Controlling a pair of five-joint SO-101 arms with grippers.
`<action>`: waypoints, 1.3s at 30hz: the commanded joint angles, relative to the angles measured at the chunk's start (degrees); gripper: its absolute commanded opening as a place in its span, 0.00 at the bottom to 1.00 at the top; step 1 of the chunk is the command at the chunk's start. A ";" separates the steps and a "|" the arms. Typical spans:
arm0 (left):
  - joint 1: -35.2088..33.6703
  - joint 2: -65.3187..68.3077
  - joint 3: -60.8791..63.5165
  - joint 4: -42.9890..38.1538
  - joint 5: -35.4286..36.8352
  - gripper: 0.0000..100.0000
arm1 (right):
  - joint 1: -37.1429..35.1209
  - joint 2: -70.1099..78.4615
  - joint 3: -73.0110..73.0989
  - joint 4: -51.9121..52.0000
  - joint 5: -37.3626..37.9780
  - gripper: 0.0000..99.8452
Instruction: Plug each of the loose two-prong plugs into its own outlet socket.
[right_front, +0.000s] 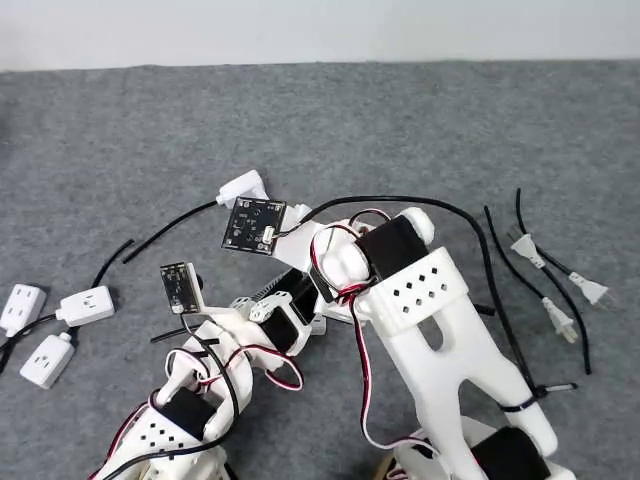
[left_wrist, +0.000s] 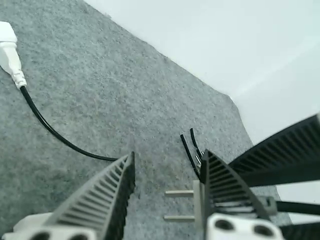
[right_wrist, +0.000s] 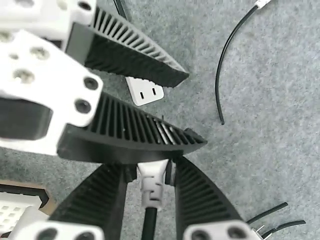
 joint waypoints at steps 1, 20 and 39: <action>0.09 0.09 0.22 0.79 0.00 0.20 | -0.92 -3.56 -4.66 -0.22 -0.53 0.01; 0.09 0.09 0.22 0.79 0.00 0.20 | 1.71 -3.65 -8.53 -0.22 -2.29 0.01; 0.09 0.09 0.22 0.97 0.00 0.20 | 1.89 -7.16 -9.49 0.48 -2.55 0.01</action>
